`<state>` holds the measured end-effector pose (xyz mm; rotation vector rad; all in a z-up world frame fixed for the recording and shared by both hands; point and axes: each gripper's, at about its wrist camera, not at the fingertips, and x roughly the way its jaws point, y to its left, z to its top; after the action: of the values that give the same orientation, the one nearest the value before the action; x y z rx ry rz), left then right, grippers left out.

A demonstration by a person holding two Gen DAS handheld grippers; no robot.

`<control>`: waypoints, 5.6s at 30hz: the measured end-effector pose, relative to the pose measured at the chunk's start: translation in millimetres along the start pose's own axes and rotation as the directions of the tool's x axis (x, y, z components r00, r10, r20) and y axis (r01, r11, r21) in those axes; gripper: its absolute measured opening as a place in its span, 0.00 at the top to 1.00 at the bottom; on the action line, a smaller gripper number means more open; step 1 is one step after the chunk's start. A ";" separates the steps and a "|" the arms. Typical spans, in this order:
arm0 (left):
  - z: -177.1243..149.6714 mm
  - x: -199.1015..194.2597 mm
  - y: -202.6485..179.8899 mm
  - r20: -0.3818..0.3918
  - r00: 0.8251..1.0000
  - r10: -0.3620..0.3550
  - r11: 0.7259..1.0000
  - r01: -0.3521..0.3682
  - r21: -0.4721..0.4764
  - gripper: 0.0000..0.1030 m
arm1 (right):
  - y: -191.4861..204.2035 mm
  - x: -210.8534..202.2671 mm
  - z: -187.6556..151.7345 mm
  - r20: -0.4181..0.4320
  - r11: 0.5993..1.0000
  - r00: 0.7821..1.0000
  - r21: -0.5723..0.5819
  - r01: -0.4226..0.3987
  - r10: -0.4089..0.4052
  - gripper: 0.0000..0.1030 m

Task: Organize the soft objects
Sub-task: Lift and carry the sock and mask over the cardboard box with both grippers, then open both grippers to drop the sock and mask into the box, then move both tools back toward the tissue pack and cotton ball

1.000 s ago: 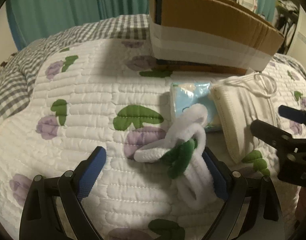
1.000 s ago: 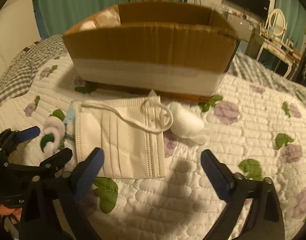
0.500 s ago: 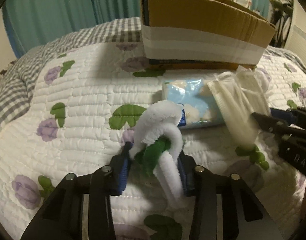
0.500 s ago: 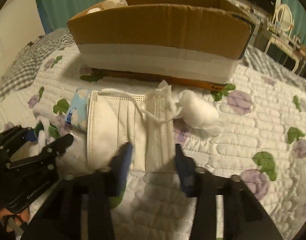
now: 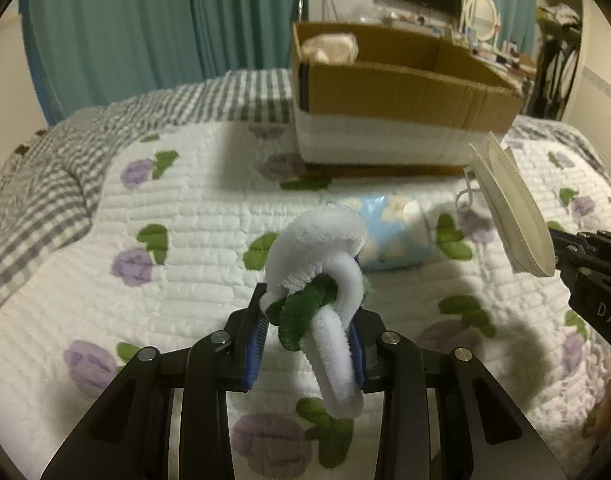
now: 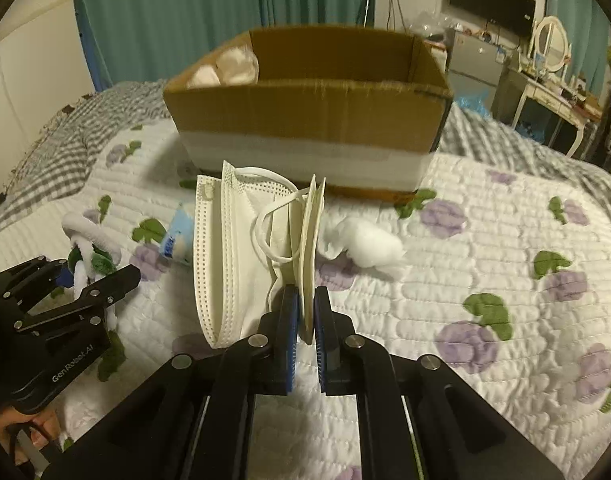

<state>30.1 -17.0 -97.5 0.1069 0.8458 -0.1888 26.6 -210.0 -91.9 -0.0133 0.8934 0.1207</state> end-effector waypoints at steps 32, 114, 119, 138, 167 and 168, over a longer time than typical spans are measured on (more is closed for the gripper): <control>38.1 -180.7 -17.6 0.367 0.930 -0.032 0.999 0.030 0.011 0.67 | 26.6 -221.4 11.3 0.431 0.997 0.899 0.019 0.071 -0.073 0.93; 165.2 3.9 -36.4 0.296 0.952 -0.074 0.997 0.067 0.035 0.29 | -43.2 5.1 132.9 0.277 0.990 0.951 -0.009 0.144 -0.136 0.39; 169.5 -28.8 -29.8 0.350 0.934 -0.067 0.998 0.058 0.035 0.28 | -41.6 -31.5 135.7 0.358 0.987 0.920 0.031 0.156 -0.157 0.31; 147.9 -183.8 4.6 0.536 0.844 0.024 0.999 -0.003 -0.041 0.11 | 3.7 -206.1 113.0 0.580 0.987 0.802 0.030 0.156 -0.144 0.00; 87.7 -169.7 -7.5 0.464 0.886 0.019 1.000 -0.018 -0.007 0.11 | 18.1 -249.4 51.1 0.549 0.985 0.827 -0.035 0.168 -0.122 0.00; 87.4 -162.5 -10.0 0.452 0.892 0.019 1.000 -0.020 -0.003 0.11 | 16.4 -242.7 50.9 0.539 0.986 0.834 -0.038 0.162 -0.117 0.00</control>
<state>-13.2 -21.5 82.2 0.0686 0.3778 -0.1862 -86.3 -214.7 129.5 -0.1170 0.3209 0.0194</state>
